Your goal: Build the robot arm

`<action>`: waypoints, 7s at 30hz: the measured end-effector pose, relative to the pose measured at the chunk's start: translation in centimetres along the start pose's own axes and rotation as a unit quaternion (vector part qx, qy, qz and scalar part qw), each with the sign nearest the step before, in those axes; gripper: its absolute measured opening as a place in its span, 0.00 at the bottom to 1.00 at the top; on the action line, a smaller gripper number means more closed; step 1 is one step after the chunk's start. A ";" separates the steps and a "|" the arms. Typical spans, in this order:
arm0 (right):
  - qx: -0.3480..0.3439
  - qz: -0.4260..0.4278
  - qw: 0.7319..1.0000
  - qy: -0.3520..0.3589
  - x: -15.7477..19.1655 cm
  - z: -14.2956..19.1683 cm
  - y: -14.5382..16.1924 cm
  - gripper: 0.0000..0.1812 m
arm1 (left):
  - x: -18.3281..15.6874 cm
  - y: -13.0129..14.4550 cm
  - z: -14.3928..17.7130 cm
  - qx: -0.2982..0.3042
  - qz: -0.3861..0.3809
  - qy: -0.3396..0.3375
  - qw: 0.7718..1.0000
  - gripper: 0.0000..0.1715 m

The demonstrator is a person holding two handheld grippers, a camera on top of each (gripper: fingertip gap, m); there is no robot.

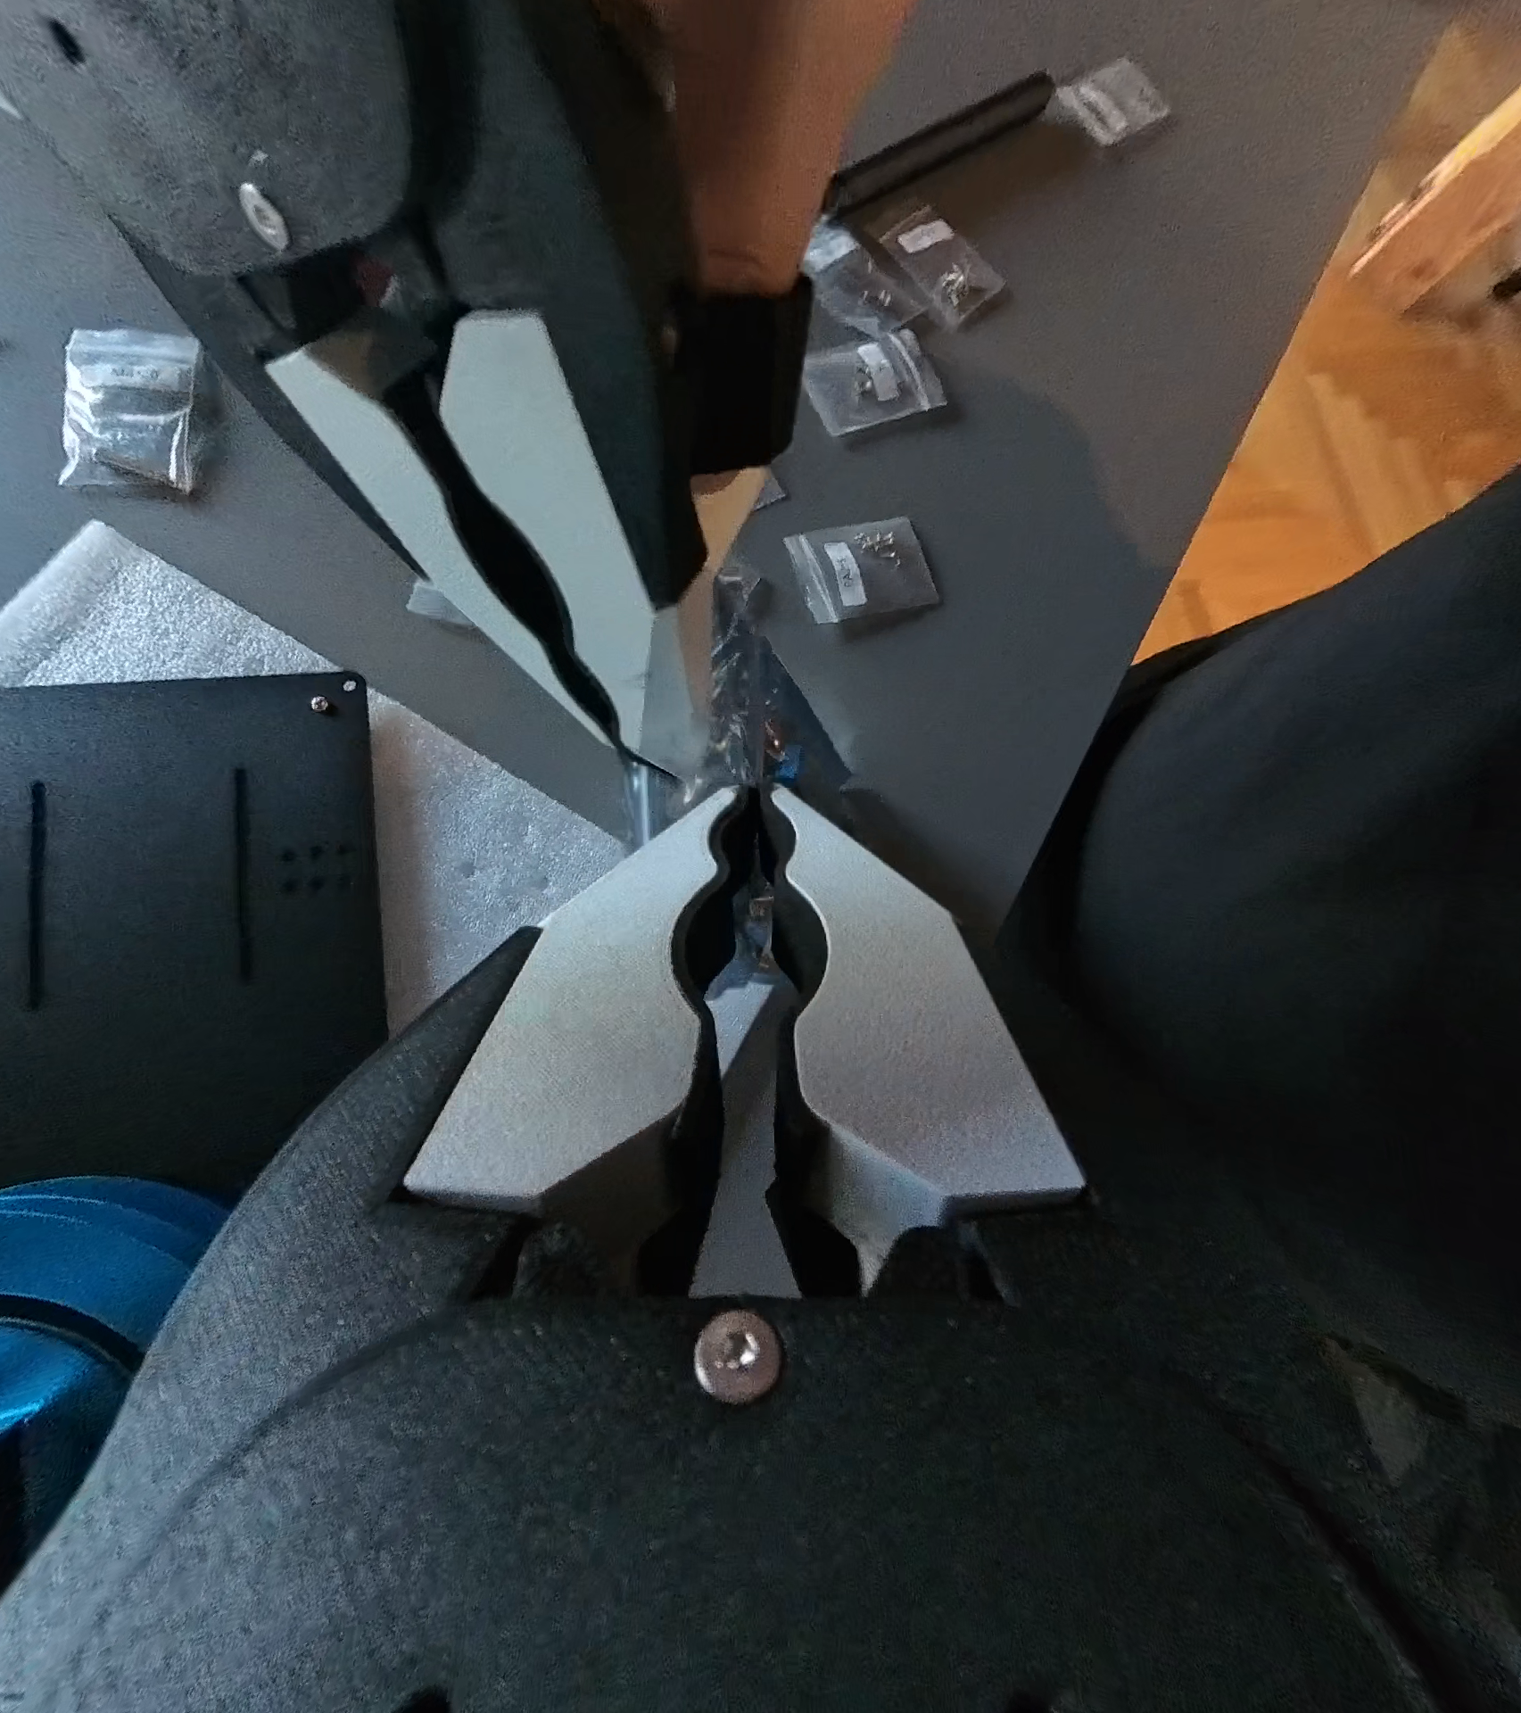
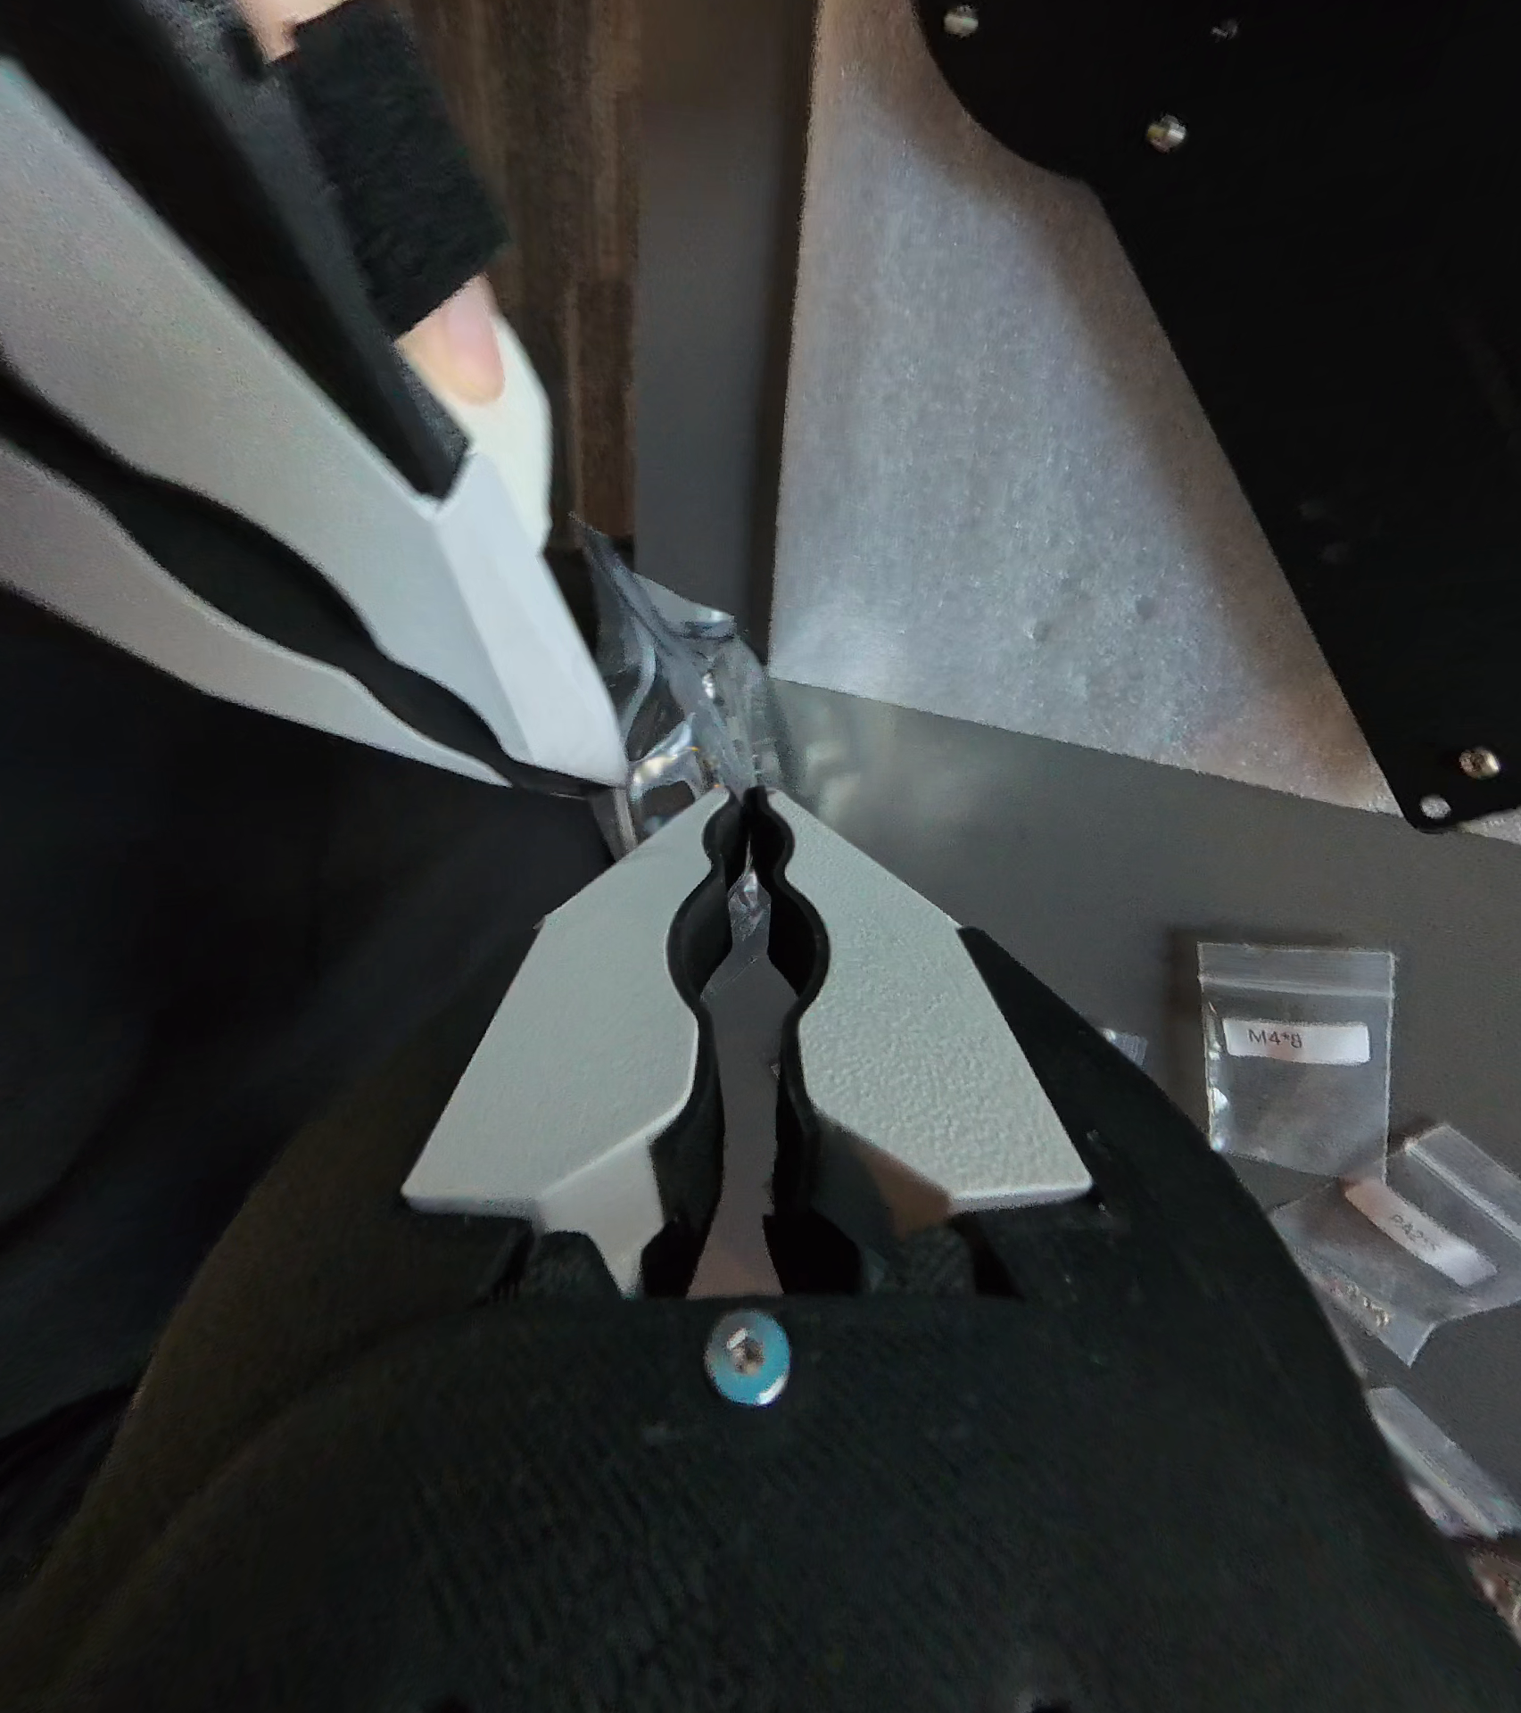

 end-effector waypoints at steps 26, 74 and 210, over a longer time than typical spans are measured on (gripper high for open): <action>-0.058 0.014 0.998 0.020 -1.4 1.2 -1.0 0.00 | -0.1 -2.1 0.7 0.002 0.035 0.037 0.999 0.00; -0.052 0.120 0.988 0.088 -1.8 0.1 -1.2 0.00 | -0.2 -1.0 -1.1 0.126 0.117 0.097 0.980 0.00; -0.161 0.445 0.868 0.150 -8.5 -1.1 8.1 0.35 | 3.2 9.8 -3.6 -0.459 0.554 -0.062 0.692 0.00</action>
Point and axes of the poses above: each gripper's, where its closed fingertips meet, z back along the fingers, y out of its underside, x = y × z across the jaws, the point moved 5 cm from there along z, back along the fingers, and after that the axes turned 10 degrees about -x, right-handed, at the moved point
